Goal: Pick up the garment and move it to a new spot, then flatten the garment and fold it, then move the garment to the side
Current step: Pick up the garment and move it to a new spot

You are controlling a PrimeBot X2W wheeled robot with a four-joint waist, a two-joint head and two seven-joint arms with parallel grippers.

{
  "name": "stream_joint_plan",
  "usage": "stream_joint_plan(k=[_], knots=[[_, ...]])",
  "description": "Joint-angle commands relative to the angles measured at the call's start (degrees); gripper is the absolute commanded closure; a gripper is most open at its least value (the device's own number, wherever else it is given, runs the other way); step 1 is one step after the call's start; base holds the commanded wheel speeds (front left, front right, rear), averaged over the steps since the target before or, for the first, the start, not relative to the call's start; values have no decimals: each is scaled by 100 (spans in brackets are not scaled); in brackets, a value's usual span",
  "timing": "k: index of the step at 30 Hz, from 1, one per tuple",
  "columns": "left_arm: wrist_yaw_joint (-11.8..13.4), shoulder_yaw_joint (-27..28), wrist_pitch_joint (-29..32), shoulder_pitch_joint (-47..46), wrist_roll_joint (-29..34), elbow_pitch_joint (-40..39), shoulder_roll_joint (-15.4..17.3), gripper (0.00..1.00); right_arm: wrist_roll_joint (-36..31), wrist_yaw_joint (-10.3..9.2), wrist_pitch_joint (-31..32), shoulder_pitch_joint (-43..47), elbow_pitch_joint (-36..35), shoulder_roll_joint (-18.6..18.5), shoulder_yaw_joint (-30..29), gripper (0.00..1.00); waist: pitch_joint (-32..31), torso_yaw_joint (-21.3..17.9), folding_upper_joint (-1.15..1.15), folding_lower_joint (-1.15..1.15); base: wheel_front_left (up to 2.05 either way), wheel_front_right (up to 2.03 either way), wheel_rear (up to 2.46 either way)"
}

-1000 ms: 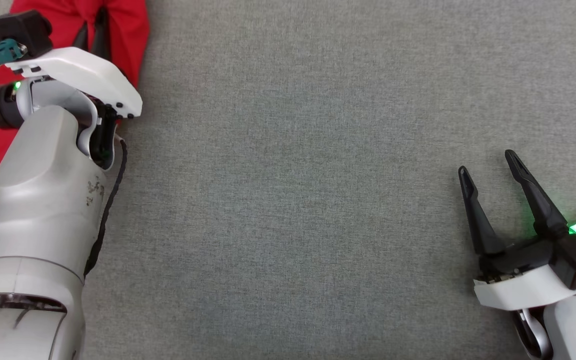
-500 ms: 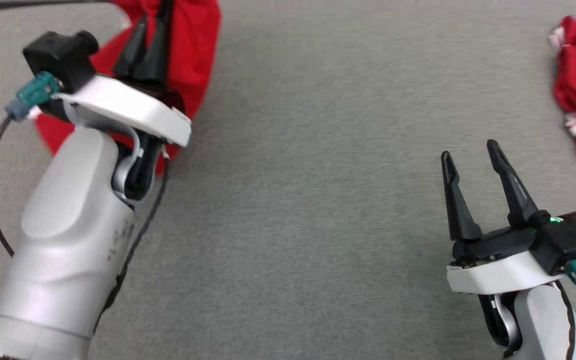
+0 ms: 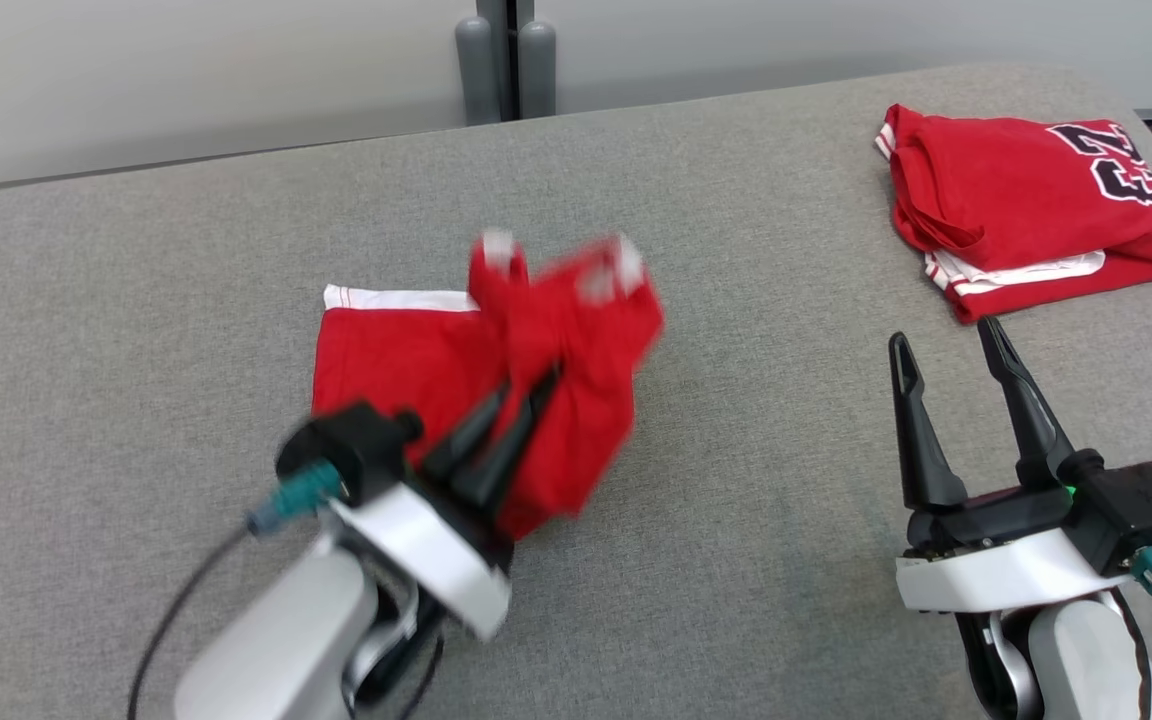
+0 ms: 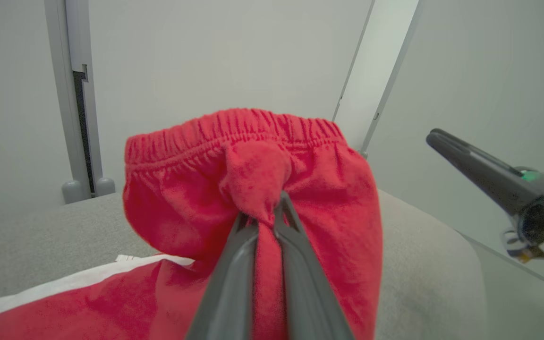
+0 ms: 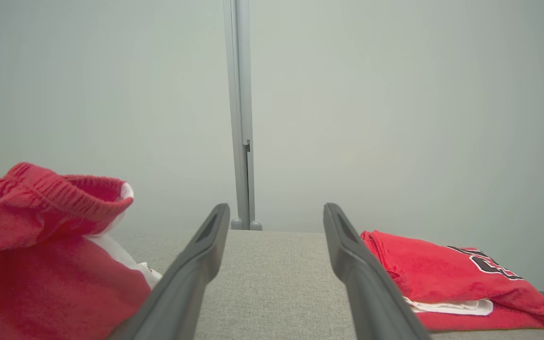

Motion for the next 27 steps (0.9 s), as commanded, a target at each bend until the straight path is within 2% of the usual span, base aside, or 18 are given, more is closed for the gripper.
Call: stream_joint_plan(k=[1, 6, 10, 11, 12, 13, 16, 23, 27], knots=[[-2, -115, -2, 122, 76, 77, 80, 100, 43, -13, -3, 69, 9, 0, -18, 0, -28, -13, 0, 0, 0, 0, 0], [-1, -869, 14, 625, -29, 728, 190, 100, 28, -13, -2, 167, 45, -13, -20, 0, -17, 181, 0, 0, 0, 0, 0], [5, -918, -1, 689, -136, 1200, 138, 100, 29, -13, -3, 157, 57, -68, 10, 0, -39, 416, 0, 0, 0, 0, 0], [38, -863, -3, 729, -175, 1295, 112, 75, 29, -13, -3, 163, 61, -77, 20, 0, -59, 479, 0, 0, 0, 0, 0], [64, -821, -2, 775, -179, 1370, 95, 3, 28, -13, -3, 177, 69, -79, 33, 0, -87, 536, 0, 0, 0, 0, 0], [120, -735, 0, 786, -140, 1356, 75, 0, 33, -13, -3, 194, 75, -95, 32, 0, -122, 600, 0, 0, 0, 0, 0], [371, -282, -2, 994, -33, 1079, 55, 0, 54, -13, -3, 272, 99, -119, 36, 0, -268, 775, 0, 0, 0, 0, 0], [1282, 942, -3, 1980, 616, -60, 144, 0, 91, -13, -3, 616, 215, -87, 77, 0, -856, 1156, 0, 0, 0, 0, 0], [1557, 1533, -3, 2482, 934, -677, 64, 0, 101, -13, -3, 792, 257, -45, 88, 0, -1122, 1265, 0, 0, 0, 0, 0]])
